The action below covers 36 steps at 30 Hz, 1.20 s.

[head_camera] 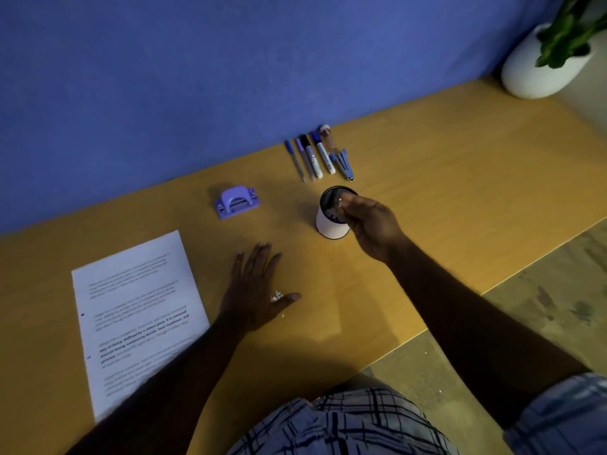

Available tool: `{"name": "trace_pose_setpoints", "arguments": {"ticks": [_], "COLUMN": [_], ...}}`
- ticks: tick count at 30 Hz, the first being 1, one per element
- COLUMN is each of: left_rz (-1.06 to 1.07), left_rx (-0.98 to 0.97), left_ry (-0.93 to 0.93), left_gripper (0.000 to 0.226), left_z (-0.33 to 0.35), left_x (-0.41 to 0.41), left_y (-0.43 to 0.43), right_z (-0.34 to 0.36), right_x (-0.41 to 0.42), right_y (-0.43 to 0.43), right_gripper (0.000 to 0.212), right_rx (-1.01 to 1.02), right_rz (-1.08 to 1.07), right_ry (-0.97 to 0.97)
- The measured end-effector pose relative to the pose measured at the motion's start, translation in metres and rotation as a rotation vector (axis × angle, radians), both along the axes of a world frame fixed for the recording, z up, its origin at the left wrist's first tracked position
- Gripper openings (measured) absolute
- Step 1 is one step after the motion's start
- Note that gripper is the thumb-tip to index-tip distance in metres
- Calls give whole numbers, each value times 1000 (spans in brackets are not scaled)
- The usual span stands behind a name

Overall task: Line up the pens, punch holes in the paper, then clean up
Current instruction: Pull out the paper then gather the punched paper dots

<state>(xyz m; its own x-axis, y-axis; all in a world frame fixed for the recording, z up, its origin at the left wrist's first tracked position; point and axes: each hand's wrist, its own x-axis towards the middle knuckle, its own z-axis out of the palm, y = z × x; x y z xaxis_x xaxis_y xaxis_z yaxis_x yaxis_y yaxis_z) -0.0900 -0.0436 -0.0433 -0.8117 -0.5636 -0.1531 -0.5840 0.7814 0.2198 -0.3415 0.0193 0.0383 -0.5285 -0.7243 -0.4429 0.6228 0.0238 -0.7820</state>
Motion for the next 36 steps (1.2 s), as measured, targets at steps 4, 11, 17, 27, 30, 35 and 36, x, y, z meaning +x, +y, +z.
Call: {"name": "trace_pose_setpoints", "arguments": {"ticks": [4,11,17,27,30,35,36], "left_rz": [-2,-2,8,30,35,-36,-45], "left_rx": [-22,-23,-28,-33,-17,48,47], "left_ry": [-28,-27,-30,-29,-21,3,-1], "left_gripper": [99,99,100,101,99,100,100], "left_z": [-1,0,0,-7,-9,-19,-22], "left_x": [-11,-20,-20,-19,-14,9,14], "left_y": [-1,-3,-5,-9,-11,-8,-6], "right_z": [-7,-6,-2,5,10,18,19], "right_x": [-30,-45,-46,-43,-42,-33,-29], "right_y": [-1,-6,-10,-8,-8,-1,1], "right_gripper": [20,24,19,17,24,31,30], "right_rx": [283,388,391,391,359,255,231], "right_rz": [154,300,245,295,325,266,243], "right_ry": [697,1201,1190,1220,1243,1339,1396]}}
